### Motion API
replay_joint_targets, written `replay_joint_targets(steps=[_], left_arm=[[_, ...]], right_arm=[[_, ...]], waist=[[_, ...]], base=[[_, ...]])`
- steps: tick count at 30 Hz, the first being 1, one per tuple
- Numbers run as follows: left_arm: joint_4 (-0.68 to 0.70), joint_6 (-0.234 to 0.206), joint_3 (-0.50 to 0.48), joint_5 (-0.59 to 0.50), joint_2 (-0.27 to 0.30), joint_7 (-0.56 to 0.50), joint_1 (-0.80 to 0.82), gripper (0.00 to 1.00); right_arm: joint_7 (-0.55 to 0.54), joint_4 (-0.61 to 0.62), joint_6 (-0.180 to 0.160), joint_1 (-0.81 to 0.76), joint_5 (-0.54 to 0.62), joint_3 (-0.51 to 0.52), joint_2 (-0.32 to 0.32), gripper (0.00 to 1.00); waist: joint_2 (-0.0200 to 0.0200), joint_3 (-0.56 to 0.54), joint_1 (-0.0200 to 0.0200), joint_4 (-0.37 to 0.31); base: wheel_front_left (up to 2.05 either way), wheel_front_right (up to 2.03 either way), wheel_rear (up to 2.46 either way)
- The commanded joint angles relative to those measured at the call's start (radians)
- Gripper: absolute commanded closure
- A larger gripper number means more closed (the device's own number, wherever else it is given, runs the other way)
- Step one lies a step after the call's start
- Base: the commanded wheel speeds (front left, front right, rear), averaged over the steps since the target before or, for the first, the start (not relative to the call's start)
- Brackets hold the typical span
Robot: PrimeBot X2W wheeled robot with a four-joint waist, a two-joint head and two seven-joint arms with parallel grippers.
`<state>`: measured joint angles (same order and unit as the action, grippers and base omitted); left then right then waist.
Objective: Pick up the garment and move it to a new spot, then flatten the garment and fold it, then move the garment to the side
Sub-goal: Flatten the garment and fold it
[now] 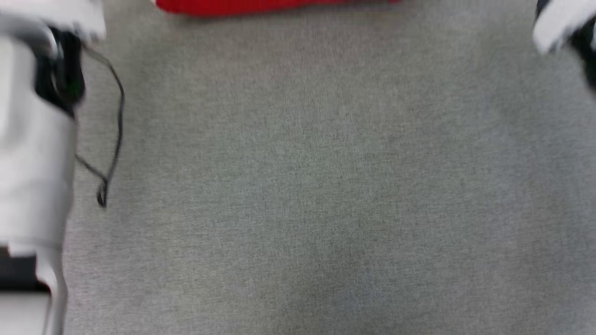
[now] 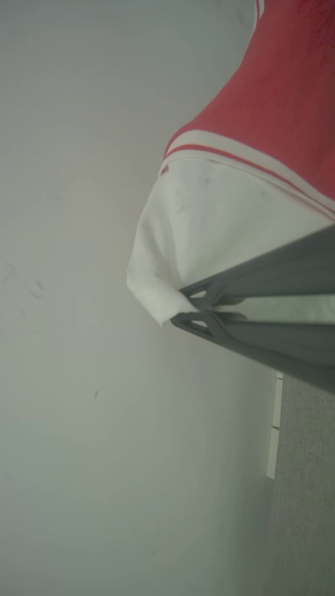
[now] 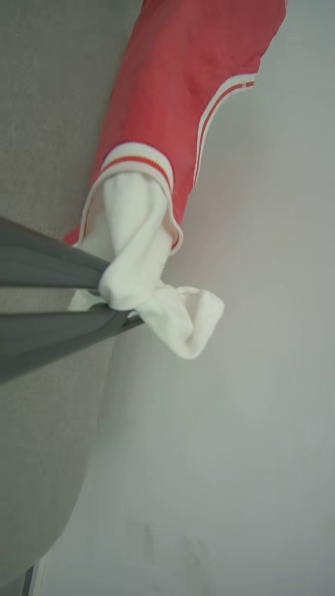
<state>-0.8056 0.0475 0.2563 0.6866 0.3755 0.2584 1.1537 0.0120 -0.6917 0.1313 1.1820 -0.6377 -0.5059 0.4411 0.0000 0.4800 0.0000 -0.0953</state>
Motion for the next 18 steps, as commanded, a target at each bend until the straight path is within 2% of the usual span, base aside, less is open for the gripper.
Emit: replay_joint_targets(steps=[1,9,12,18], left_arm=[[0.022,-0.009,-0.009,0.003,0.008,0.005,-0.052,1.0],[0.253,-0.075,-0.058,0.035,0.015,0.007,-0.485,1.0],[0.351,-0.118,-0.065,0.046,0.018,-0.004,-0.649,1.0],[0.541,-0.228,-0.054,0.02,0.071,-0.075,-0.932,1.0]], right_arm=[[0.009,0.016,-0.001,-0.045,-0.006,-0.005,0.011,1.0],[0.008,0.119,-0.001,-0.392,-0.056,0.002,0.045,1.0],[0.003,0.166,-0.001,-0.52,-0.059,0.024,0.05,1.0],[-0.036,0.271,-0.001,-0.779,-0.042,0.084,0.046,1.0]], waist=[[0.0,-0.047,0.0,0.005],[0.0,-0.187,0.0,0.006],[0.0,-0.229,0.0,0.008],[0.0,-0.298,0.0,0.023]], base=[[0.0,0.0,0.0],[0.0,0.0,0.0],[0.0,0.0,0.0],[0.0,0.0,0.0]])
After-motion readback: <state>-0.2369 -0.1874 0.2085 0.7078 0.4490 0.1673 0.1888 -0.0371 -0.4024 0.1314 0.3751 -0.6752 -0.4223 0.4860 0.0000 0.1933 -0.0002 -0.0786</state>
